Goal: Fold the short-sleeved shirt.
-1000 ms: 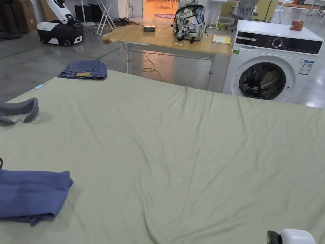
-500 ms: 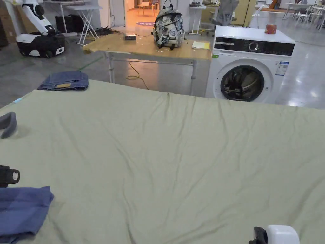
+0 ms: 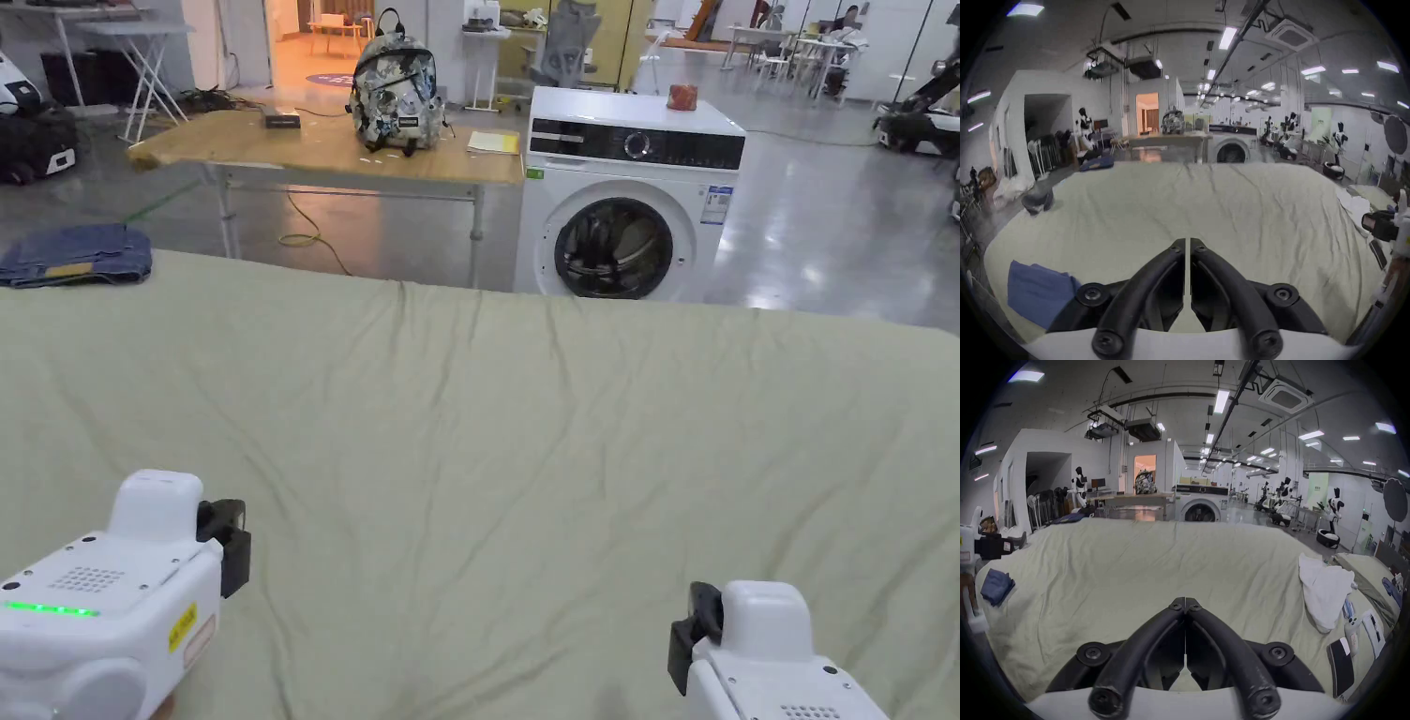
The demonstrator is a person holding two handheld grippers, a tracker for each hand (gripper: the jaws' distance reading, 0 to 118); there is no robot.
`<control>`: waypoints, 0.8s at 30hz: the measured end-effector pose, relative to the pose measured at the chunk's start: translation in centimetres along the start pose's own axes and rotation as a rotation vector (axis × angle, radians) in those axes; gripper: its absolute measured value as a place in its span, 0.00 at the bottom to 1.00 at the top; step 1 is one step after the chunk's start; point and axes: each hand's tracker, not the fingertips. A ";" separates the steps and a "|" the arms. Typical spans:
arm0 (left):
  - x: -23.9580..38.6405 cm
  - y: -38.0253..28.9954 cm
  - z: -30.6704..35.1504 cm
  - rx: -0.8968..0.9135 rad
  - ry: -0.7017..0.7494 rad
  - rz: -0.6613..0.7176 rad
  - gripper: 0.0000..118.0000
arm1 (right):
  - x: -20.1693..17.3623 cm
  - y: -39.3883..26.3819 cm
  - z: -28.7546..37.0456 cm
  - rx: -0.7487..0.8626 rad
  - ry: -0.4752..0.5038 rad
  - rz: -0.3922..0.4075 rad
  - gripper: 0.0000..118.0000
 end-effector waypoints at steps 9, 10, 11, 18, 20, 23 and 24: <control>7.5 -0.8 1.4 0.224 0.100 -0.074 0.00 | 0.8 2.9 0.4 0.174 -0.049 -0.048 0.00; 7.7 -0.8 1.5 0.225 0.096 -0.076 0.00 | 0.8 3.1 0.3 0.187 -0.054 -0.051 0.00; 7.9 -0.8 1.4 0.238 0.111 -0.088 0.00 | 0.8 3.2 0.2 0.204 -0.059 -0.050 0.00; 7.6 -1.0 1.5 0.246 0.117 -0.068 0.00 | 0.3 3.5 0.0 0.258 -0.068 -0.046 0.00; 7.4 -0.9 1.5 0.243 0.123 -0.056 0.00 | 0.1 3.4 0.0 0.263 -0.060 -0.040 0.00; 7.0 -0.9 1.5 0.247 0.125 -0.052 0.00 | -0.1 3.3 0.0 0.267 -0.062 -0.030 0.00; 6.9 -1.0 1.6 0.251 0.130 -0.057 0.00 | -0.1 3.3 0.1 0.270 -0.063 -0.029 0.00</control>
